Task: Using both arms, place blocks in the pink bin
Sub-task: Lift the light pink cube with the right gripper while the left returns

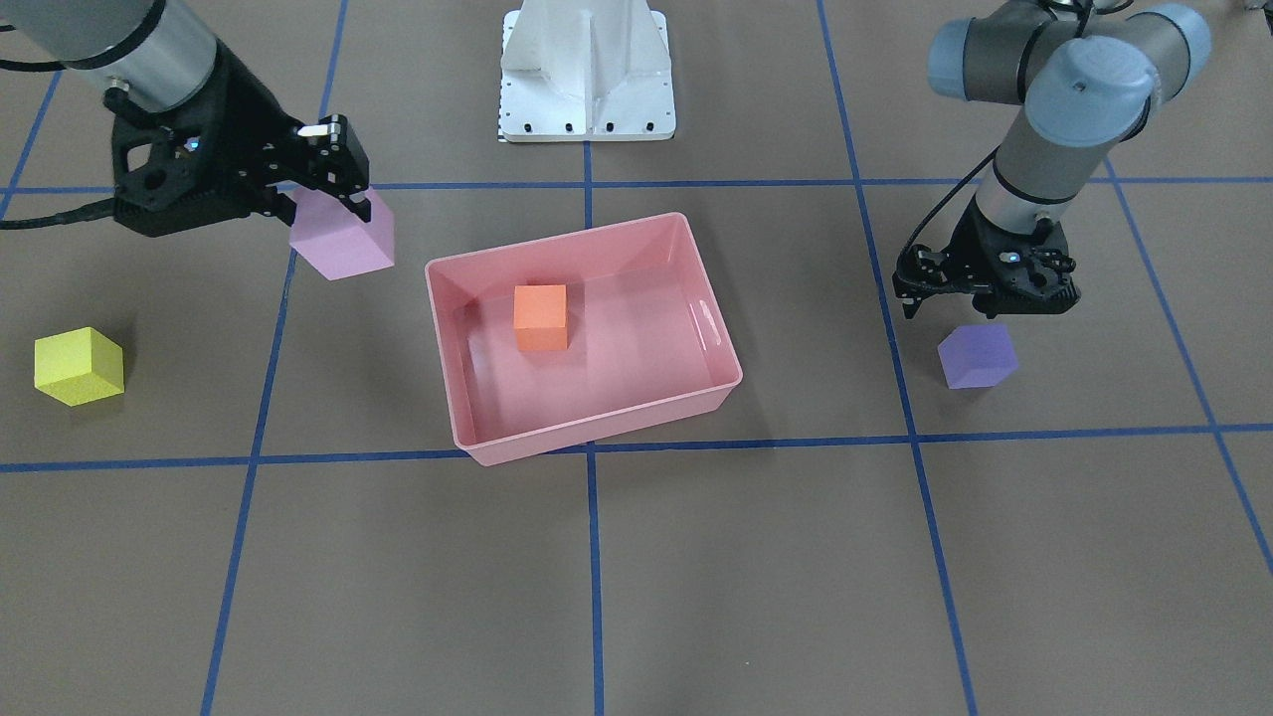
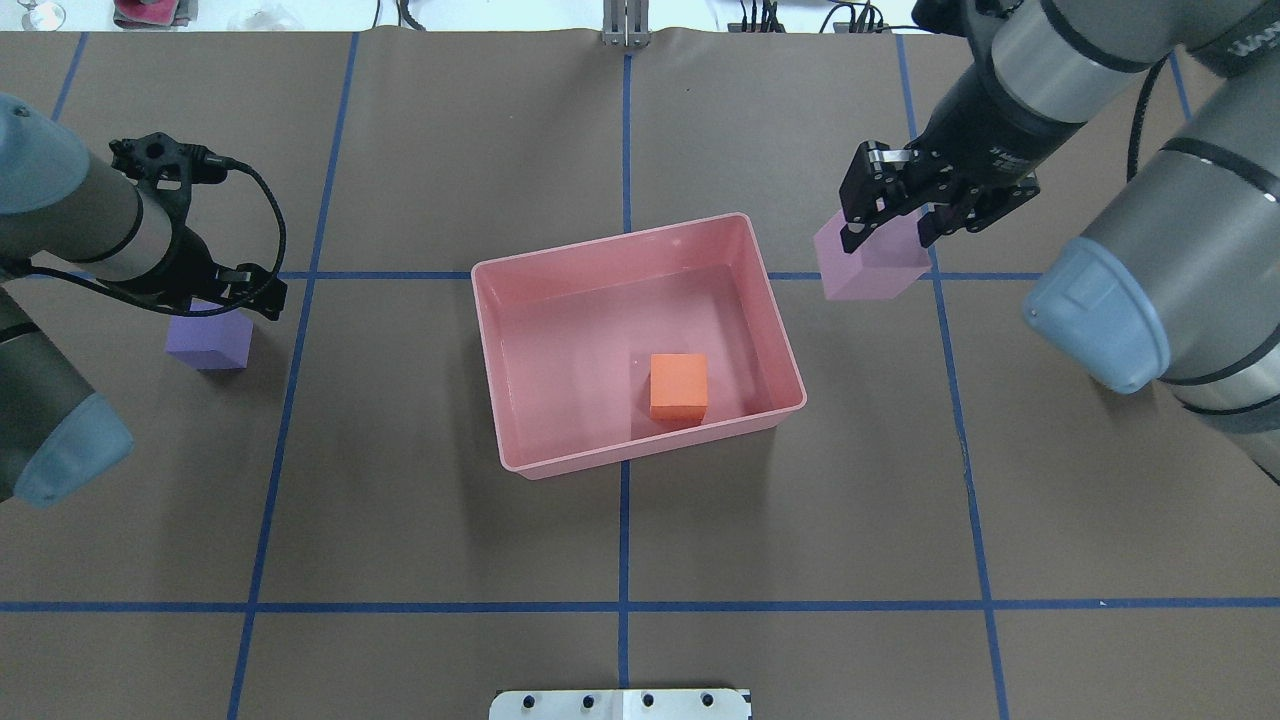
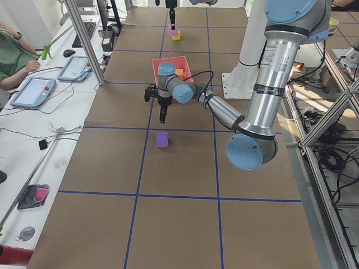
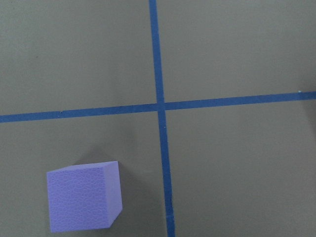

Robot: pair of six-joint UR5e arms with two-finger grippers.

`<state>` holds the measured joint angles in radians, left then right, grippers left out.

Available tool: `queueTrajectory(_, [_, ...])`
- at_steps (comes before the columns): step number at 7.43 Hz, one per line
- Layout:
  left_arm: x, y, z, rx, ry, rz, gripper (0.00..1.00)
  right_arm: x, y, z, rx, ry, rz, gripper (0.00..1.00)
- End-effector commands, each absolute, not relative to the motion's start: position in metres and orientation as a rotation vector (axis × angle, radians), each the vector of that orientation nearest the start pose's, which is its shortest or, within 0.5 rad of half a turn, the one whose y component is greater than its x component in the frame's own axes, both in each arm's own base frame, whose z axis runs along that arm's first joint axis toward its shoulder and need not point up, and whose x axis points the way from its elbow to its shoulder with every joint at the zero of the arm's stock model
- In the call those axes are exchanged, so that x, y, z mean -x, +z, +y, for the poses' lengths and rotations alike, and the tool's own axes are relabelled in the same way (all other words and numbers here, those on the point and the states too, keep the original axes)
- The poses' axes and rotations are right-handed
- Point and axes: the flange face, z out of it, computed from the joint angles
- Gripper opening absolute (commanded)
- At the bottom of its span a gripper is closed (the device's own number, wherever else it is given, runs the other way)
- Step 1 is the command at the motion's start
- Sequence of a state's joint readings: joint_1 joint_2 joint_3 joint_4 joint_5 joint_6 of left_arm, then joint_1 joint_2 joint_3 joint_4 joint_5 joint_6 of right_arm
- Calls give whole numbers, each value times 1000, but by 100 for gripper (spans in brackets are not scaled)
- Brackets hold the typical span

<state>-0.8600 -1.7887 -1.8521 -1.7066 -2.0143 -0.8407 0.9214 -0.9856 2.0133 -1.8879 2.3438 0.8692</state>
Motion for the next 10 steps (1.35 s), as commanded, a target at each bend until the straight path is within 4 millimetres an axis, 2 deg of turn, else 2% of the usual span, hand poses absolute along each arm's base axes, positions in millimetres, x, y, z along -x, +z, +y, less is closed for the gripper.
queueTrajectory(1, [-304,448,-496,-151,15,746,100,324,151,-473,18,-74,-982,0])
queueTrajectory(2, [-296,453,-502,-160,30,737,100,336,149,-469,17,-75,-970,0])
queueTrajectory(3, [-278,469,-508,-170,52,711,100,348,141,-467,6,-80,-963,0])
queueTrajectory(4, [-273,479,-513,-169,59,697,100,360,136,-465,16,-77,-959,0])
queueTrajectory(5, [-274,488,-515,-155,55,685,100,365,135,-463,5,-79,-951,0])
queueTrajectory(8, [-284,482,-518,-136,1,697,100,367,135,-462,4,-81,-948,0])
queueTrajectory(10, [-286,493,-520,-121,-1,684,100,371,137,-460,-3,-83,-940,0])
